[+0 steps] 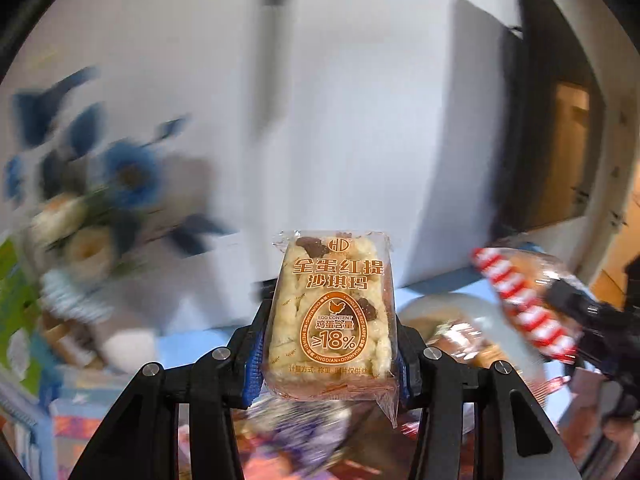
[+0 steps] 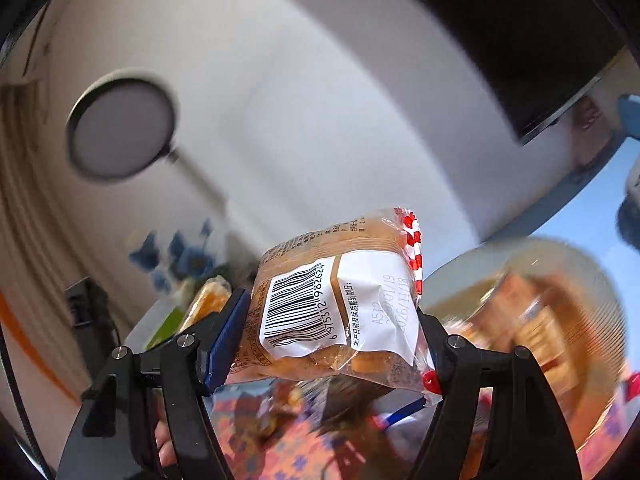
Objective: Organize snacks
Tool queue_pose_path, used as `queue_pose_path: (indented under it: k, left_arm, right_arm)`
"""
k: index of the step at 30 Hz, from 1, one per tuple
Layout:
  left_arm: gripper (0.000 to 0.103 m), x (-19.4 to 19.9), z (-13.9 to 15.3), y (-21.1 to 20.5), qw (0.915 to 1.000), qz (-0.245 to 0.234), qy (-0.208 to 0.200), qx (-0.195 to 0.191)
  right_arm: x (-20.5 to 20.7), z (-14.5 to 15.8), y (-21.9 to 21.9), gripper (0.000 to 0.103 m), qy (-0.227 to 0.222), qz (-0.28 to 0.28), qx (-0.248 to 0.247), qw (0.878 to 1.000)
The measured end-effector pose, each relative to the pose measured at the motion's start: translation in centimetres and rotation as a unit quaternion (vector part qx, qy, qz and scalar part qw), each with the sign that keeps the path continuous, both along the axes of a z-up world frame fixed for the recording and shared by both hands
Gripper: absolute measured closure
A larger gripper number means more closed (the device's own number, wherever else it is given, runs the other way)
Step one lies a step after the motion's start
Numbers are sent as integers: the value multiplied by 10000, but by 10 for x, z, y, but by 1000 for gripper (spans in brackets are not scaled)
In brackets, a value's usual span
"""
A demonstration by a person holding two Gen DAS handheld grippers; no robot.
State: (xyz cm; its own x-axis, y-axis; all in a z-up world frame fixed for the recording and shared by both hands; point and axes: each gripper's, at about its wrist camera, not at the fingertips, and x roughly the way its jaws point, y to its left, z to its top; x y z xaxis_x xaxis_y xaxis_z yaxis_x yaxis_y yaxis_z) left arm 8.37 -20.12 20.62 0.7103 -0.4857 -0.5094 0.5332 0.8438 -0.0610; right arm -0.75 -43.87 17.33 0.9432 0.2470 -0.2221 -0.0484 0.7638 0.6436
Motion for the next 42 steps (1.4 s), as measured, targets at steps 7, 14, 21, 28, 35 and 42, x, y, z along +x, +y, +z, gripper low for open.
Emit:
queue_pose_path:
  k: [7, 14, 21, 28, 35, 42]
  left_arm:
    - [28, 17, -39, -107, 9915, -735, 791, 729]
    - [18, 31, -61, -110, 9887, -519, 995, 990]
    - [17, 32, -51, -72, 9905, -218, 948, 976]
    - [16, 34, -36, 1, 9923, 225, 956, 754]
    - [12, 33, -23, 91, 9913, 733, 965, 517]
    - [6, 34, -37, 181, 9840, 1389, 1068, 320]
  right_arm:
    - [25, -24, -49, 27, 919, -616, -55, 9938]
    - [8, -33, -71, 22, 1006, -905, 132, 9907]
    - [11, -14, -41, 19, 929, -798, -94, 9924]
    - [18, 7, 18, 16, 861, -437, -408, 9945]
    - [28, 13, 91, 14, 852, 76, -746, 9935]
    - [29, -1, 159, 2, 892, 673, -1378, 9841]
